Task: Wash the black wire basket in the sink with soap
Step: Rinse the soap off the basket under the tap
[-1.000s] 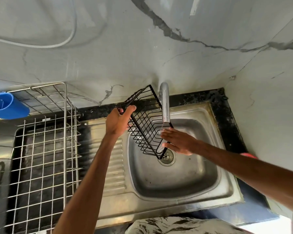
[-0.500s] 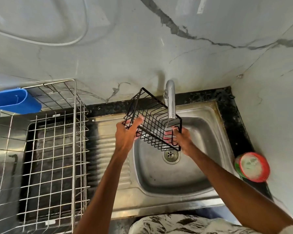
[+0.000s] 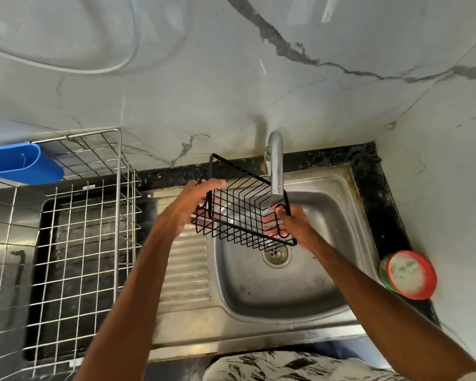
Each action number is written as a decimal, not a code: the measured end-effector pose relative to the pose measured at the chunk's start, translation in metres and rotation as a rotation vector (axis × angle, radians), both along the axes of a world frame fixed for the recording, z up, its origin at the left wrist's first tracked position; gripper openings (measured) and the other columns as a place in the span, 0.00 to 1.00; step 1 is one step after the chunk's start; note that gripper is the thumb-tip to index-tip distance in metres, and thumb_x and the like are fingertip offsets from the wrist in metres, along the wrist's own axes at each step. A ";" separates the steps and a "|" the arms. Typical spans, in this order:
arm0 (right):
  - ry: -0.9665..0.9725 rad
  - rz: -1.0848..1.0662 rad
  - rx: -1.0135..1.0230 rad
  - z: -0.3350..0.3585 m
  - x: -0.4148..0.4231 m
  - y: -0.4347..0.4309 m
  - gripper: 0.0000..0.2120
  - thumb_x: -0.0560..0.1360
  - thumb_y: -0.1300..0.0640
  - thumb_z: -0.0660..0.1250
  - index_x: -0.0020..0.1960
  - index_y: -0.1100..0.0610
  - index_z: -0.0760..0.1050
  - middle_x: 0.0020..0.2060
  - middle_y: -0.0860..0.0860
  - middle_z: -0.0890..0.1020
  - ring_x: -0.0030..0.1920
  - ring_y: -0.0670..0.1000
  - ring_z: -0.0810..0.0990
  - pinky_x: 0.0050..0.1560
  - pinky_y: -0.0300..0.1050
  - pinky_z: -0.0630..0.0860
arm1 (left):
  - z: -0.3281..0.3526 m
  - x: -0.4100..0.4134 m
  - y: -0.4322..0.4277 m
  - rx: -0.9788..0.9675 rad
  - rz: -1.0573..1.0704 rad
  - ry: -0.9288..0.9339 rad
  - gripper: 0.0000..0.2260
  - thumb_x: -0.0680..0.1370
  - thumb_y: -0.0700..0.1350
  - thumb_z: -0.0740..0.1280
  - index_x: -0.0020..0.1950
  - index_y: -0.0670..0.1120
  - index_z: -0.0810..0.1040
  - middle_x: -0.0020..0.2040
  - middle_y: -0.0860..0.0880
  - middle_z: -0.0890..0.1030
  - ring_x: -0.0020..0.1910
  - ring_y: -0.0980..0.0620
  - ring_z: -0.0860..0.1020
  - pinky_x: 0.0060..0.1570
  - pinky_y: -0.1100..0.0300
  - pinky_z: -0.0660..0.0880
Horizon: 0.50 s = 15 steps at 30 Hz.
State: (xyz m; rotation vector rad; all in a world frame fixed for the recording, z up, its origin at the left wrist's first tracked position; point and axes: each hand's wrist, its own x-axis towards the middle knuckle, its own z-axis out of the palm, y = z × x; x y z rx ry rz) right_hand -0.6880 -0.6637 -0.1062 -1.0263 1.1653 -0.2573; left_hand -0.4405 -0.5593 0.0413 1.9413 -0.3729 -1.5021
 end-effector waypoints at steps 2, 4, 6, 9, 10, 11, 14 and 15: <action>0.030 0.023 0.007 -0.003 0.000 -0.001 0.13 0.85 0.54 0.59 0.61 0.62 0.75 0.49 0.60 0.86 0.46 0.61 0.87 0.47 0.61 0.84 | 0.000 -0.003 -0.001 -0.025 0.018 -0.031 0.44 0.62 0.66 0.76 0.72 0.48 0.69 0.64 0.43 0.81 0.54 0.40 0.86 0.48 0.44 0.84; 0.196 0.129 -0.168 -0.006 -0.003 -0.001 0.14 0.85 0.49 0.59 0.59 0.58 0.76 0.49 0.57 0.86 0.50 0.60 0.86 0.52 0.62 0.82 | -0.001 -0.005 0.000 -0.038 0.033 -0.072 0.38 0.61 0.63 0.76 0.66 0.49 0.73 0.63 0.43 0.82 0.52 0.39 0.86 0.42 0.49 0.83; 0.429 0.296 -0.589 -0.003 -0.010 0.000 0.16 0.85 0.49 0.58 0.66 0.57 0.74 0.57 0.58 0.82 0.59 0.60 0.82 0.60 0.57 0.78 | -0.016 0.000 0.000 -0.032 0.055 -0.103 0.45 0.56 0.65 0.79 0.69 0.50 0.72 0.68 0.44 0.79 0.59 0.38 0.83 0.53 0.42 0.83; 0.483 0.372 -1.028 0.008 -0.023 0.001 0.20 0.82 0.61 0.61 0.73 0.58 0.70 0.65 0.59 0.78 0.64 0.59 0.79 0.65 0.54 0.75 | -0.041 0.010 -0.001 -0.066 0.084 -0.183 0.55 0.52 0.70 0.79 0.74 0.48 0.71 0.72 0.46 0.76 0.66 0.40 0.79 0.65 0.36 0.76; 0.439 0.455 -1.104 0.009 -0.024 0.000 0.22 0.79 0.65 0.63 0.73 0.57 0.71 0.66 0.58 0.78 0.64 0.58 0.79 0.65 0.53 0.76 | -0.033 0.006 -0.004 -0.073 0.069 -0.216 0.51 0.54 0.69 0.79 0.72 0.47 0.73 0.71 0.47 0.77 0.67 0.42 0.78 0.66 0.36 0.75; 0.391 0.590 -1.161 0.011 -0.023 -0.002 0.25 0.78 0.67 0.64 0.74 0.57 0.70 0.69 0.57 0.77 0.66 0.57 0.78 0.68 0.51 0.74 | -0.016 -0.003 -0.006 -0.089 0.055 -0.260 0.43 0.58 0.67 0.78 0.68 0.48 0.77 0.68 0.48 0.79 0.66 0.45 0.77 0.67 0.38 0.73; 0.340 0.947 -1.222 0.002 -0.014 -0.020 0.27 0.83 0.59 0.61 0.80 0.59 0.59 0.78 0.56 0.64 0.78 0.55 0.63 0.77 0.47 0.56 | 0.009 -0.018 -0.013 -0.123 0.009 -0.310 0.18 0.62 0.58 0.74 0.51 0.58 0.78 0.55 0.60 0.79 0.60 0.50 0.78 0.65 0.43 0.73; 0.387 1.032 -1.184 0.000 -0.010 -0.028 0.27 0.85 0.54 0.57 0.82 0.59 0.54 0.80 0.56 0.59 0.80 0.55 0.57 0.78 0.47 0.49 | 0.014 -0.021 -0.014 -0.136 -0.005 -0.315 0.19 0.62 0.58 0.74 0.50 0.58 0.78 0.55 0.60 0.79 0.59 0.49 0.79 0.65 0.43 0.74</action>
